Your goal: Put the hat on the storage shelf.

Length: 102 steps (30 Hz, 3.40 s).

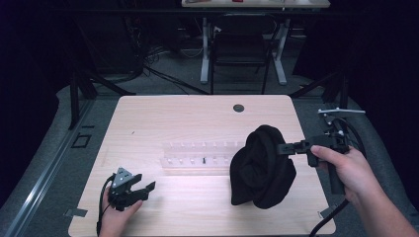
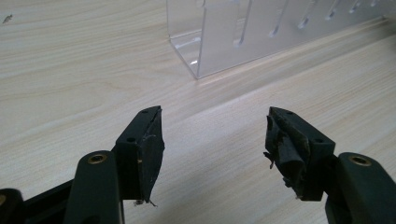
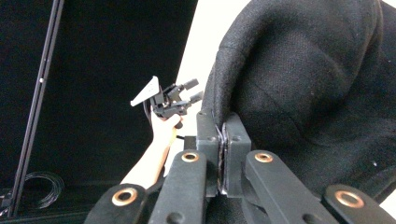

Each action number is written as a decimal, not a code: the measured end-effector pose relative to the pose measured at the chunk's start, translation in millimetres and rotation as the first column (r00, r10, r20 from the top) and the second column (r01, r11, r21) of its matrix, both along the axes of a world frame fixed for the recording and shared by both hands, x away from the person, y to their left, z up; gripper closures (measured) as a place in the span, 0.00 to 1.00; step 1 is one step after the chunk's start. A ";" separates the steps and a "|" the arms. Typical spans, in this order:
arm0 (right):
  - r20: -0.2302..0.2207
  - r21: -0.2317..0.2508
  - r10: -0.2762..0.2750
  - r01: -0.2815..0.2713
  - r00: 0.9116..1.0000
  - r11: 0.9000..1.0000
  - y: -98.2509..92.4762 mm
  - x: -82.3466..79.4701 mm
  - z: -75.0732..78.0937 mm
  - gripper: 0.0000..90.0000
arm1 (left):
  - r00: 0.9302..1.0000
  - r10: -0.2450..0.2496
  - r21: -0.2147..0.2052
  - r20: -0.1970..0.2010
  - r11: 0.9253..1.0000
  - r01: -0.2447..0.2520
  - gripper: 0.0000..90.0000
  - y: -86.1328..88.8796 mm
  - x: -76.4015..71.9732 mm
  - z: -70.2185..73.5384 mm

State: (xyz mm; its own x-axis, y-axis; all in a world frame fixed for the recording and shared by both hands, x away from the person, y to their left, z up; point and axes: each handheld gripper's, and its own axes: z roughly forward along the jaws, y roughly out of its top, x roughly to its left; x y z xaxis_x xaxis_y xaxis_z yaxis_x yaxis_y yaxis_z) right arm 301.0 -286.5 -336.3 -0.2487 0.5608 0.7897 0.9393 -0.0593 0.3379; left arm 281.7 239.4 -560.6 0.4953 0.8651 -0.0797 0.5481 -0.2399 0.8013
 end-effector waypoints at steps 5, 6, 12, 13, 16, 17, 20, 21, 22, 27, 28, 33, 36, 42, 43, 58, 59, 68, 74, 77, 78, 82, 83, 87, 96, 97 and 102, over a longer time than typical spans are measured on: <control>0.030 0.015 -0.010 0.010 1.000 1.000 1.1 1.7 9.9 0.98 | 1.000 -0.001 0.000 -0.001 1.000 0.001 0.41 -0.1 0.1 -0.1; 0.033 0.019 -0.015 0.014 0.999 1.000 1.7 2.1 11.7 0.98 | 1.000 -0.002 -0.002 0.000 1.000 0.002 0.41 -0.2 0.1 -0.2; 0.044 0.027 -0.014 0.013 0.999 1.000 4.5 7.2 19.5 0.98 | 1.000 -0.003 -0.004 0.000 1.000 0.003 0.41 -0.4 0.0 -0.2; 0.042 0.035 -0.028 0.027 0.999 0.999 6.5 8.2 20.9 0.98 | 1.000 -0.002 -0.003 -0.001 1.000 0.002 0.41 -0.3 0.0 -0.1; 0.048 0.032 -0.016 0.014 0.999 0.999 8.0 11.5 24.6 0.98 | 1.000 -0.003 -0.004 -0.001 1.000 0.003 0.41 -0.2 0.2 0.0; 0.050 0.032 -0.017 0.015 0.999 0.999 9.2 12.4 25.9 0.98 | 1.000 -0.003 -0.004 -0.001 1.000 0.003 0.41 -0.1 0.2 -0.1; 0.055 0.040 -0.024 0.022 0.998 0.999 13.2 15.1 30.2 0.98 | 1.000 -0.003 -0.005 -0.001 1.000 0.003 0.41 -0.2 0.3 0.0; 0.057 0.042 -0.023 0.020 0.998 0.999 14.1 16.1 31.3 0.98 | 1.000 -0.002 -0.008 -0.001 1.000 0.002 0.41 -0.4 0.3 0.0; 0.062 0.044 -0.020 0.017 0.998 0.999 15.8 18.6 33.5 0.98 | 1.000 -0.003 -0.008 -0.001 1.000 0.003 0.41 -0.4 0.3 0.0; 0.068 0.054 -0.023 0.020 0.997 0.998 20.4 24.2 35.9 0.98 | 1.000 -0.006 -0.005 0.000 1.000 0.006 0.41 -0.6 0.8 -0.4; 0.067 0.057 -0.025 0.021 0.997 0.998 22.1 25.8 36.3 0.98 | 1.000 -0.006 -0.006 -0.001 1.000 0.006 0.41 -0.6 0.8 -0.4; 0.068 0.064 -0.029 0.025 0.997 0.998 28.5 34.6 36.3 0.98 | 1.000 -0.006 -0.007 -0.001 1.000 0.006 0.41 -0.5 0.8 -0.3; 0.071 0.068 -0.033 0.029 0.997 0.997 32.1 42.4 36.6 0.98 | 1.000 -0.008 -0.007 0.000 1.000 0.008 0.41 -0.7 0.7 -0.2; 0.081 0.075 -0.040 0.034 0.996 0.997 39.0 51.2 39.7 0.98 | 1.000 -0.008 -0.012 -0.002 1.000 0.008 0.41 0.2 0.0 0.3; 0.084 0.078 -0.042 0.035 0.996 0.996 39.4 53.2 39.3 0.98 | 1.000 -0.008 -0.014 -0.001 1.000 0.008 0.41 0.3 -0.1 0.4; 0.095 0.076 -0.045 0.038 0.994 0.996 54.8 75.8 38.4 0.98 | 1.000 -0.015 -0.008 0.003 1.000 0.015 0.41 -0.2 -0.4 0.9; 0.095 0.076 -0.046 0.039 0.994 0.996 56.0 77.2 38.4 0.98 | 1.000 -0.014 -0.009 0.003 1.000 0.014 0.41 -0.1 -0.4 0.8; 0.096 0.075 -0.038 0.031 0.995 0.997 66.8 88.0 35.9 0.98 | 1.000 -0.015 -0.012 0.004 1.000 0.015 0.41 -0.2 -0.3 1.0; 0.095 0.079 -0.046 0.039 0.994 0.996 77.8 94.1 33.4 0.98 | 1.000 -0.017 -0.012 0.005 1.000 0.017 0.41 -0.2 -0.1 0.9; 0.092 0.078 -0.041 0.034 0.995 0.996 82.1 98.0 30.8 0.98 | 1.000 -0.018 -0.011 0.003 1.000 0.018 0.41 -0.1 0.1 0.9; 0.093 0.075 -0.042 0.035 0.995 0.997 83.5 98.9 30.2 0.98 | 1.000 -0.019 -0.011 0.003 1.000 0.019 0.41 0.0 0.0 1.0; 0.089 0.074 -0.034 0.027 0.995 0.997 88.9 103.4 27.5 0.98 | 1.000 -0.018 -0.011 0.002 1.000 0.018 0.41 0.5 0.0 1.3; 0.089 0.072 -0.033 0.027 0.995 0.997 90.3 104.4 26.7 0.98 | 1.000 -0.018 -0.012 0.002 1.000 0.018 0.41 0.6 0.0 1.3; 0.086 0.058 -0.026 0.021 0.996 0.998 93.6 106.3 24.7 0.98 | 1.000 -0.017 -0.013 0.000 1.000 0.017 0.41 0.5 -0.2 1.1; 0.083 0.042 -0.019 0.015 0.996 0.999 97.3 107.9 22.2 0.98 | 0.999 -0.035 -0.013 0.015 0.999 0.035 0.41 -4.2 -1.3 2.7; 0.083 0.036 -0.016 0.013 0.996 0.999 98.3 108.3 21.6 0.98 | 0.999 -0.034 -0.013 0.016 0.999 0.034 0.41 -5.3 -1.7 3.0; 0.078 0.064 -0.013 0.008 0.997 0.998 104.1 109.6 16.4 0.98 | 0.999 -0.044 -0.020 0.025 0.999 0.045 0.41 -8.3 -2.3 4.3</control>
